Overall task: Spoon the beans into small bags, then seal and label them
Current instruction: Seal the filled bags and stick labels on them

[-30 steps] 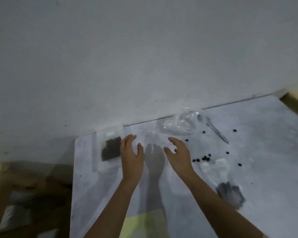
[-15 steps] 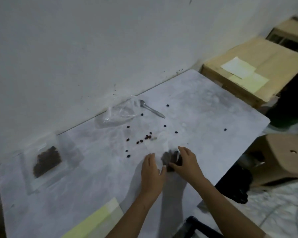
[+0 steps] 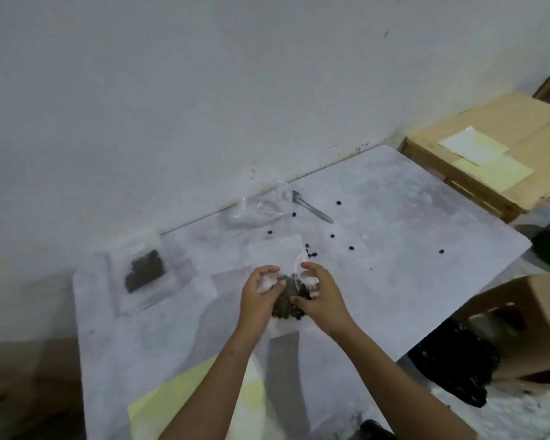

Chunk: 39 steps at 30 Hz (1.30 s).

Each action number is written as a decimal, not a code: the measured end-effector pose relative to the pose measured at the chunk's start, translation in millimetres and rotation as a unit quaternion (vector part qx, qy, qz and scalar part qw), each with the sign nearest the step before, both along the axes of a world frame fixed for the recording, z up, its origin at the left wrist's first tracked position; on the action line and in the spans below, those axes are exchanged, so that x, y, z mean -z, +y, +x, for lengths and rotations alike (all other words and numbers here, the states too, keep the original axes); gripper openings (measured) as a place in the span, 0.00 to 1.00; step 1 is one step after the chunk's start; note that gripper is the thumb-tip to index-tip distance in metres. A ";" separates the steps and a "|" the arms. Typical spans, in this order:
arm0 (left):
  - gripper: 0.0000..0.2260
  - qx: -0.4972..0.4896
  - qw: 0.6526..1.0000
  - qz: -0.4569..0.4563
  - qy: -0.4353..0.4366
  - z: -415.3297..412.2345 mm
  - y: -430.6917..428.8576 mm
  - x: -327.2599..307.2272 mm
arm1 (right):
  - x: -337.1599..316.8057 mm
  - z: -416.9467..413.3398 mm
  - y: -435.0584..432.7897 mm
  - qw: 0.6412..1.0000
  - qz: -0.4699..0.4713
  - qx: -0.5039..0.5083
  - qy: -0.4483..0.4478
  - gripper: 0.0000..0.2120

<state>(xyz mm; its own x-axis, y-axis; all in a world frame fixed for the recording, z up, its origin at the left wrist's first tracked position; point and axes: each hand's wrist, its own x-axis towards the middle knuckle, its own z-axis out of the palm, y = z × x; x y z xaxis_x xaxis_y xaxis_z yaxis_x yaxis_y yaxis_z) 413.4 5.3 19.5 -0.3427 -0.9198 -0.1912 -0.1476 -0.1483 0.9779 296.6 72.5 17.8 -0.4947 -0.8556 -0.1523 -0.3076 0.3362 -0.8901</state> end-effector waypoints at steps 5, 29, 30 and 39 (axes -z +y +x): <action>0.13 -0.070 0.997 -0.029 0.010 84.7 -7.9 -23.3 | -15.1 69.0 -26.5 0.995 -0.021 -0.100 -0.014 0.31; 0.15 -0.349 0.935 0.043 0.038 314.6 79.0 14.8 | 41.9 195.3 3.9 0.882 0.084 -0.447 0.122 0.09; 0.15 -0.350 0.935 0.044 0.039 313.5 79.9 16.0 | 42.7 196.0 4.8 0.882 0.079 -0.447 0.129 0.08; 0.16 -0.327 0.941 0.039 0.075 307.4 83.7 18.1 | 43.7 204.0 10.1 0.897 0.073 -0.419 0.118 0.06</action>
<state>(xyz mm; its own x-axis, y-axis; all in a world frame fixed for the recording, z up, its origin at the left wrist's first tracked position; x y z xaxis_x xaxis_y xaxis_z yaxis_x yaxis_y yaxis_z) 720.8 89.0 1.4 0.2635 -0.9287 -0.2610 0.1397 -0.2310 0.9629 500.5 82.7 -25.9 0.2791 -0.9219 -0.2688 -0.6810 0.0073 -0.7322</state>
